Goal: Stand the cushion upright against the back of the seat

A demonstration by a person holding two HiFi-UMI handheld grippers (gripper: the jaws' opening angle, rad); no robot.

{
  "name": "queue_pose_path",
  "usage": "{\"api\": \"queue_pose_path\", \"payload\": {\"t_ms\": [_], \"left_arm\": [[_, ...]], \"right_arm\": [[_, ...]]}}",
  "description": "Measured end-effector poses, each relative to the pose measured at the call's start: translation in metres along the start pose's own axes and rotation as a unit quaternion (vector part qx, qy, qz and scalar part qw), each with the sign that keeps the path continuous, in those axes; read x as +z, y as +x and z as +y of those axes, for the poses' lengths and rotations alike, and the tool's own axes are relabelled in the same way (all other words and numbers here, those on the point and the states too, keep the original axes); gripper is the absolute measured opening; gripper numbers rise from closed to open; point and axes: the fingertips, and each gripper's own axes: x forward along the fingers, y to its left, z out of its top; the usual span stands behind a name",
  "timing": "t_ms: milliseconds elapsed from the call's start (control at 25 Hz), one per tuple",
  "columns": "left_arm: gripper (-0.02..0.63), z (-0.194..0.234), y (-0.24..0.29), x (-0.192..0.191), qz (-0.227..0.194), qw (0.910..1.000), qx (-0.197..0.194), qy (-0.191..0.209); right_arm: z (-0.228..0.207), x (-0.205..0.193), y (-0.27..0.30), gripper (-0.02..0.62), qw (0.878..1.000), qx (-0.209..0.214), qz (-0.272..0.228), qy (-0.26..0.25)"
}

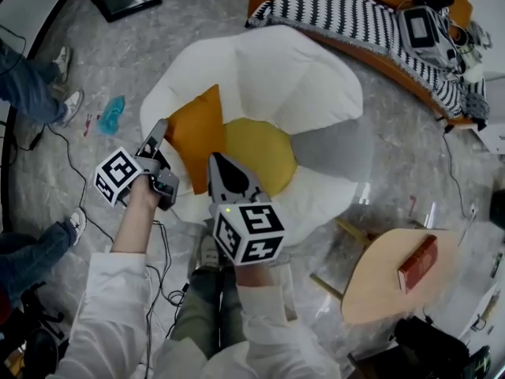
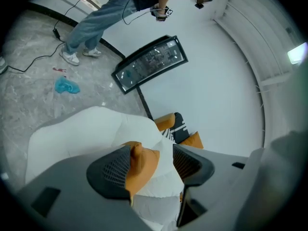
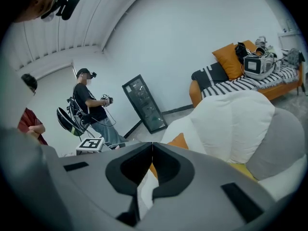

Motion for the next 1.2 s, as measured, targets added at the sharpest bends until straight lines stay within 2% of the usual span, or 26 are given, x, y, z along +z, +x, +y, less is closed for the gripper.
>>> {"api": "queue_pose_path", "payload": {"t_ms": [200,400,560,720,840,1000,1200], "left_arm": [[0.256,-0.014,-0.015,0.006,0.004,0.9998,-0.017,0.012],[0.256,-0.053,-0.036,0.011,0.011,0.9981,-0.038,0.046],[0.256,-0.080,-0.064,-0.003,0.024,0.9975,-0.047,0.048],[0.256,-0.114,-0.093,-0.016,0.035,0.9946,-0.070,0.068],[0.256,-0.142,-0.122,-0.025,0.048,0.9949,-0.063,0.064],[0.255,-0.187,-0.155,-0.029,0.062,0.9878,-0.067,0.126],[0.256,-0.248,-0.193,-0.055,0.081,0.9803,-0.096,0.152]], "right_arm": [[0.015,0.013,-0.024,0.012,1.000,0.006,-0.008,-0.012],[0.027,0.028,-0.049,0.012,1.000,0.004,-0.011,-0.007],[0.041,0.038,-0.078,0.012,1.000,0.003,-0.016,-0.011],[0.054,0.050,-0.106,0.012,1.000,0.004,-0.021,-0.022],[0.067,0.062,-0.126,0.012,0.999,0.002,-0.026,-0.026],[0.083,0.080,-0.157,0.012,0.999,0.002,-0.032,-0.038],[0.097,0.094,-0.204,0.012,0.998,0.004,-0.034,-0.056]]}}
